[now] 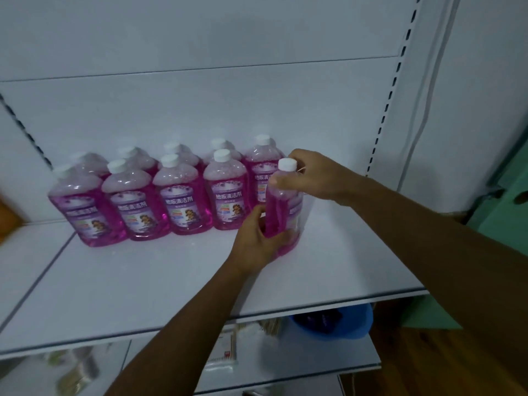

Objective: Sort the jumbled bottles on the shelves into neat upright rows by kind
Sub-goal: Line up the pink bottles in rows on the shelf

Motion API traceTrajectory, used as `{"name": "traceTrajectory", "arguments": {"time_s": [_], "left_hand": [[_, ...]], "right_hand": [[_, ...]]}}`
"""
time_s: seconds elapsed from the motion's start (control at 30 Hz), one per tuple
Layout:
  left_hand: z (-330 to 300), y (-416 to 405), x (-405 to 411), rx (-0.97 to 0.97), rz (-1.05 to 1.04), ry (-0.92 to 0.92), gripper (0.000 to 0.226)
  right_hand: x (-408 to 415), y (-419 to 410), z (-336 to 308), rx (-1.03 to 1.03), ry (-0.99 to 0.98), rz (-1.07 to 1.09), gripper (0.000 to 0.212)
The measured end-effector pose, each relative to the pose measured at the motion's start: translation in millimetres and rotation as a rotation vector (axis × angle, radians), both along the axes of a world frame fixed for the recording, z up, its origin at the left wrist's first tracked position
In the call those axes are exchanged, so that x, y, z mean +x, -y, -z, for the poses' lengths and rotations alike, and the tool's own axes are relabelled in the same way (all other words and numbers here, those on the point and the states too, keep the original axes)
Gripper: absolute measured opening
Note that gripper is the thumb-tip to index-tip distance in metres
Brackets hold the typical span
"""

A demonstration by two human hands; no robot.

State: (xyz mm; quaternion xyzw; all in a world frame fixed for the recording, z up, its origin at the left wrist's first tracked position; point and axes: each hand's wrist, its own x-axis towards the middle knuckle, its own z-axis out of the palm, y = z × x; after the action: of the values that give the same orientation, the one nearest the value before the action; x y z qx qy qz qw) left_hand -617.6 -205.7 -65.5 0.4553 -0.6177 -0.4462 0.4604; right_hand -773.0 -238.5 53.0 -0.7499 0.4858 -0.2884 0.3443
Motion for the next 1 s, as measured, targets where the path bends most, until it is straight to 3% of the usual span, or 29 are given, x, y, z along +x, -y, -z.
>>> {"name": "traceTrajectory", "arguments": {"time_s": [0.07, 0.13, 0.2, 0.33, 0.43, 0.57, 1.0], "left_hand": [[4, 0, 11, 0.0, 0.03, -0.012, 0.05], [5, 2, 21, 0.014, 0.043, 0.032, 0.051], [4, 4, 27, 0.02, 0.015, 0.093, 0.047], [4, 12, 30, -0.133, -0.287, 0.357, 0.032], [6, 16, 23, -0.198, -0.407, 0.343, 0.027], [8, 25, 16, -0.235, -0.407, 0.363, 0.023], [25, 26, 7, -0.225, -0.346, 0.427, 0.019]], "right_hand": [[6, 1, 6, 0.099, 0.101, -0.146, 0.028], [9, 4, 11, 0.143, 0.091, -0.236, 0.05], [9, 9, 13, 0.116, 0.065, -0.263, 0.058], [7, 20, 20, -0.095, -0.025, -0.077, 0.058], [16, 25, 30, -0.259, -0.12, 0.116, 0.063], [29, 31, 41, -0.35, -0.174, 0.212, 0.073], [28, 42, 56, -0.363, -0.148, 0.199, 0.081]]}}
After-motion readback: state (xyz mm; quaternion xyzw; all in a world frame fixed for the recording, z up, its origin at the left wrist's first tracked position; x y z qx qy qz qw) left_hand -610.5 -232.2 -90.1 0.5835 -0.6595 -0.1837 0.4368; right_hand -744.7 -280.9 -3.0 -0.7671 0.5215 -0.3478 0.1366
